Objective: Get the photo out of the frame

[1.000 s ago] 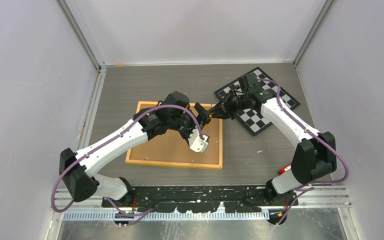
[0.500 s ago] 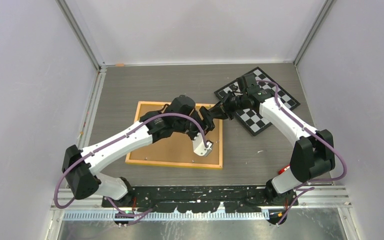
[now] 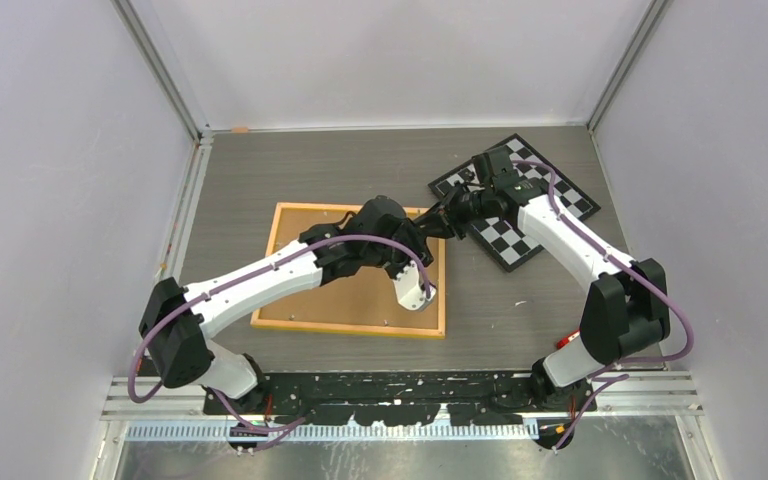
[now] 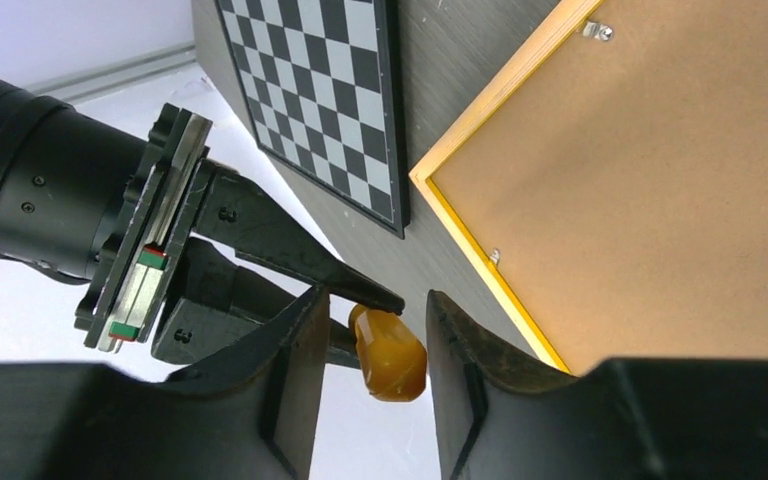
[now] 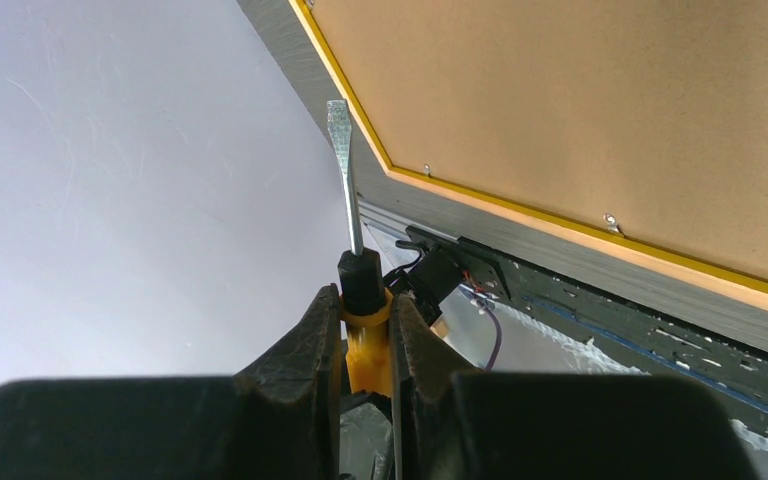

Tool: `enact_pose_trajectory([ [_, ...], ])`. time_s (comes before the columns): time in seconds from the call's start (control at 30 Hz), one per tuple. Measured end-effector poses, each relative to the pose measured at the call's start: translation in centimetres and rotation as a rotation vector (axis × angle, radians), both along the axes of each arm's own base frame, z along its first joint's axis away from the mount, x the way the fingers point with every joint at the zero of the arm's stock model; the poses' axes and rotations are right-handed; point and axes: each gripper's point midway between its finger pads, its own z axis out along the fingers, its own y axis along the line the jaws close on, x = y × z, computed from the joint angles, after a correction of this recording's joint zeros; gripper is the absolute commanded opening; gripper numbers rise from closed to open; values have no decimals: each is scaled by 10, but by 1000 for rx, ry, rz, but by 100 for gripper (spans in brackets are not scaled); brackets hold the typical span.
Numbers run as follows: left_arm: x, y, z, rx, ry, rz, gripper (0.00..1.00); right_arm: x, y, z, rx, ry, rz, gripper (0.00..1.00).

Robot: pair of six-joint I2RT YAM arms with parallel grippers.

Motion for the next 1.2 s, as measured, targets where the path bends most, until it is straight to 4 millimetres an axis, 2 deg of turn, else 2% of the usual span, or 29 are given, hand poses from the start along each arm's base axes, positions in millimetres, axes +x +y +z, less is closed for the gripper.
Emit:
enact_pose_trajectory([
  [0.07, 3, 0, 2, 0, -16, 9, 27, 0, 1, 0, 2, -5, 1, 1],
  [0.1, 5, 1, 3, -1, -28, 17, 14, 0, 1, 0, 2, -3, 1, 1],
  [0.13, 6, 1, 2, 2, -32, 24, 6, 0, 1, 0, 3, -1, -1, 1],
  [0.17, 7, 2, 1, 8, -38, 25, 1, 1, 1, 0, 3, -5, -2, 3],
  [0.2, 8, 2, 2, 8, -51, 24, 0, 1, 0, 0, 1, -6, -4, 9],
  [0.33, 9, 2, 1, -3, -54, 43, 0, 2, 0, -1, 3, -6, -6, 56],
  [0.4, 9, 3, 3, -21, -31, 72, 0, 4, -1, 2, 15, -22, 2, 74],
  [0.47, 8, 8, 5, -50, 17, 122, 0, 7, -3, 4, 21, -45, 10, 86],
  [0.57, 5, 18, 19, -113, 155, 214, 0, 17, -16, 5, 15, -101, 10, 90],
  [0.67, 11, 31, 56, -264, 347, 348, 0, 29, -33, 12, -9, -189, 6, 91],
  [0.77, 27, 58, 98, -463, 548, 508, 0, 38, -49, 33, -52, -356, 23, 94],
  [0.87, 37, 83, 126, -648, 771, 641, 0, 36, -53, 62, -83, -534, 70, 98],
  [1.0, 35, 100, 132, -791, 1052, 764, 0, 32, -56, 104, -114, -783, 138, 100],
  [1.2, 31, 118, 125, -951, 1372, 899, 0, 17, -46, 139, -54, -1021, 264, 100],
])
